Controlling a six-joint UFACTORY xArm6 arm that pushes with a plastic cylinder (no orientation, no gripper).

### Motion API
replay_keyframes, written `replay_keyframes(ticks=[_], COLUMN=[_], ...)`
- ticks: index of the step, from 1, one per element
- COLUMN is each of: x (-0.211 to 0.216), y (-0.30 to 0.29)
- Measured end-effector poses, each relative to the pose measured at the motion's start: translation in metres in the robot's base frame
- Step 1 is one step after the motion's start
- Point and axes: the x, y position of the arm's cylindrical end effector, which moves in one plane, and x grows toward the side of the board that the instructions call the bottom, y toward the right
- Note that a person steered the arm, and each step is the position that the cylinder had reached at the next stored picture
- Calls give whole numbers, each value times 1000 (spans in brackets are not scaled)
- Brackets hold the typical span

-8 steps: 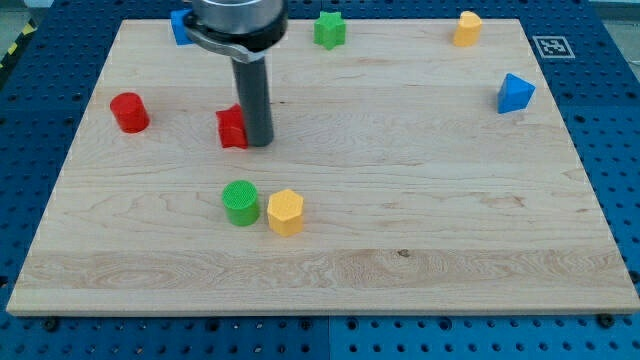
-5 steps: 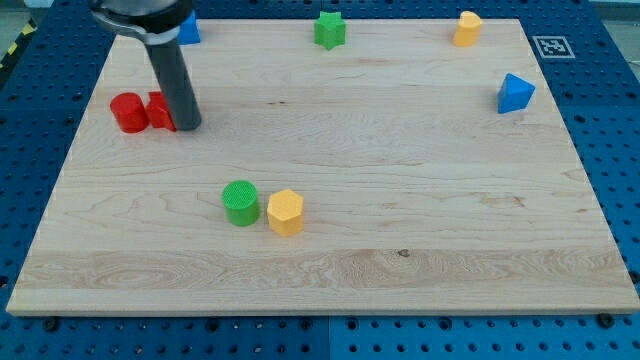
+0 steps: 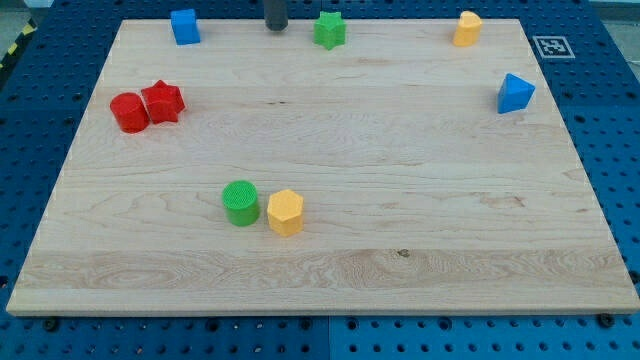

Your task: Move the green star closer to the green circle

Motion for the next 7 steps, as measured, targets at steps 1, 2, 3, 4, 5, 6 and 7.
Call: replay_keyframes(ticks=[1,2,3,4,5,6,7], x=[1,2,2,2,3,17,49], y=[18,53,81,96,102,90,92])
